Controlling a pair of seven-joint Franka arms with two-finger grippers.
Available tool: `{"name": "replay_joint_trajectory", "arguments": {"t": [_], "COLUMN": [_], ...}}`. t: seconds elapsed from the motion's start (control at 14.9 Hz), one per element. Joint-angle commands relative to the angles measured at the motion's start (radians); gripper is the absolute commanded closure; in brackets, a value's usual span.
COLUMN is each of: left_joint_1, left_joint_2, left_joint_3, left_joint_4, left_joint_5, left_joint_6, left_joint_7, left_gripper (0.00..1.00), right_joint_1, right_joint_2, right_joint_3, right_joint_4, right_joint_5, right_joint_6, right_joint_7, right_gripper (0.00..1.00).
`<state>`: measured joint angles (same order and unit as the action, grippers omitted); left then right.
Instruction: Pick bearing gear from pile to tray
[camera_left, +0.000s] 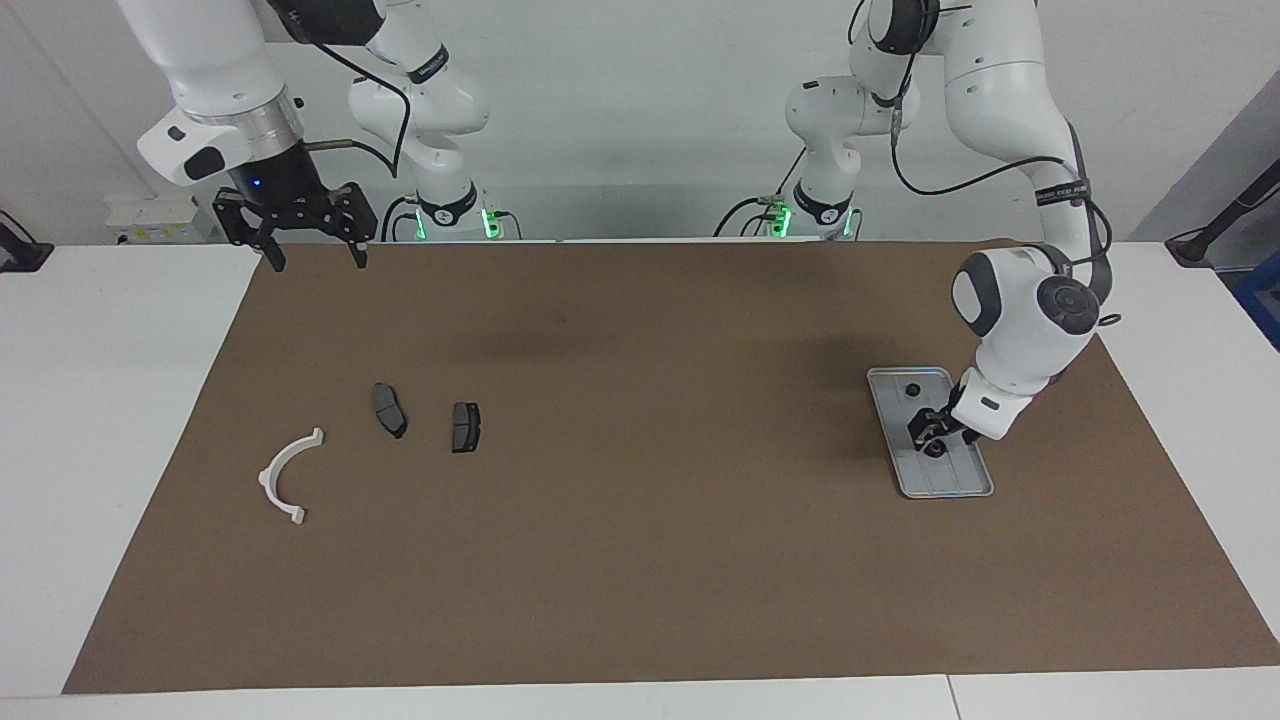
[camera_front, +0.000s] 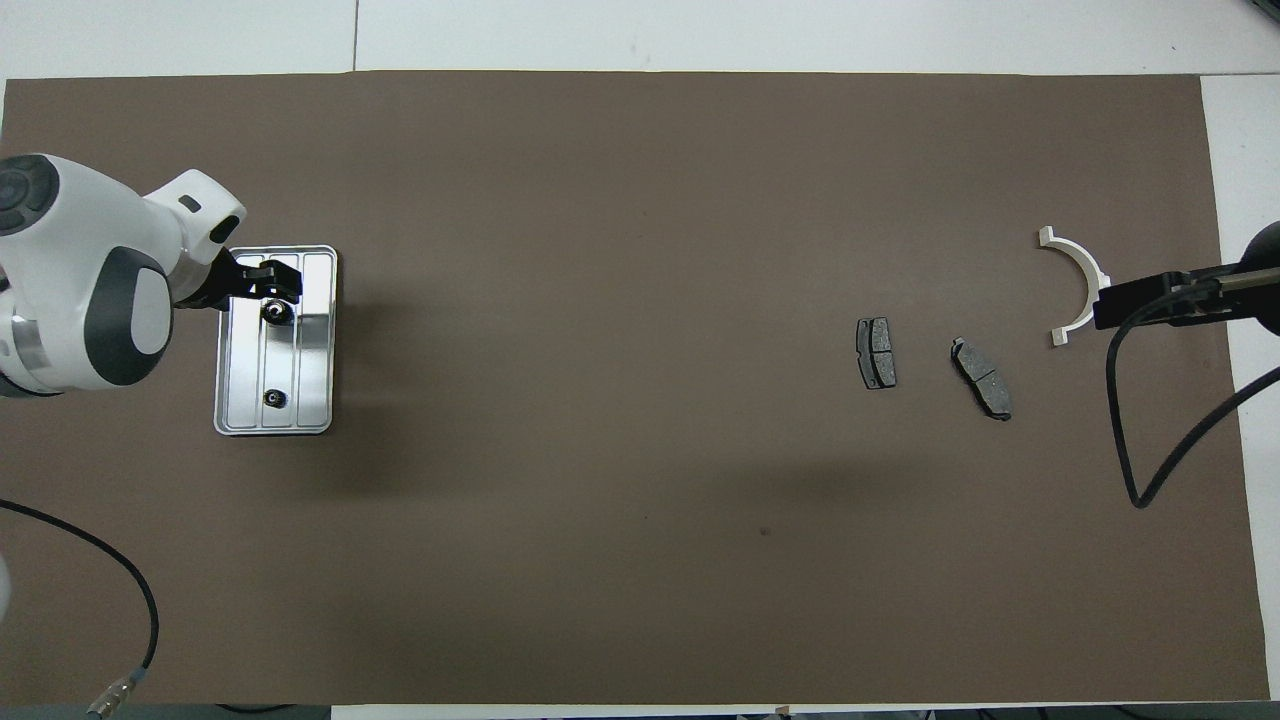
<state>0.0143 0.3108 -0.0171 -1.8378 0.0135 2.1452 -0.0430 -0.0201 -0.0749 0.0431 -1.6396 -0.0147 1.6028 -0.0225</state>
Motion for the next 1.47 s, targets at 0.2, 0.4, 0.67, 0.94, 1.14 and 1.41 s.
{"name": "replay_joint_trajectory", "arguments": {"t": [0.2, 0.4, 0.67, 0.94, 1.14, 1.41], "left_joint_1": [0.033, 0.032, 0.019, -0.043, -0.057, -0.060], "left_joint_2": [-0.248, -0.338, -0.357, -0.351, -0.343, -0.319], "left_joint_3": [-0.001, -0.003, -0.006, 0.031, 0.040, 0.039], "left_joint_4": [0.011, 0.012, 0.054, 0.054, 0.092, 0.117], "left_joint_5": [-0.003, -0.003, -0.003, -0.003, 0.000, -0.003], "left_joint_6": [-0.272, -0.375, -0.458, -0.441, -0.465, -0.470], "left_joint_7": [0.014, 0.012, 0.012, 0.009, 0.012, 0.012], "left_gripper": [0.00, 0.00, 0.00, 0.00, 0.00, 0.00], "right_joint_1": [-0.006, -0.008, -0.006, -0.006, -0.006, -0.006], "right_joint_2": [-0.016, -0.016, -0.016, -0.016, -0.016, -0.016], "right_joint_3": [0.004, 0.004, 0.004, 0.004, 0.004, 0.004], "right_joint_4": [-0.017, -0.017, -0.017, -0.019, -0.019, -0.020], "right_joint_5": [0.015, 0.015, 0.015, 0.015, 0.015, 0.015], "right_joint_6": [-0.006, -0.006, -0.008, -0.008, -0.008, -0.008], "right_joint_7": [0.010, 0.010, 0.010, 0.010, 0.010, 0.010], "right_gripper": [0.00, 0.00, 0.00, 0.00, 0.00, 0.00]}}
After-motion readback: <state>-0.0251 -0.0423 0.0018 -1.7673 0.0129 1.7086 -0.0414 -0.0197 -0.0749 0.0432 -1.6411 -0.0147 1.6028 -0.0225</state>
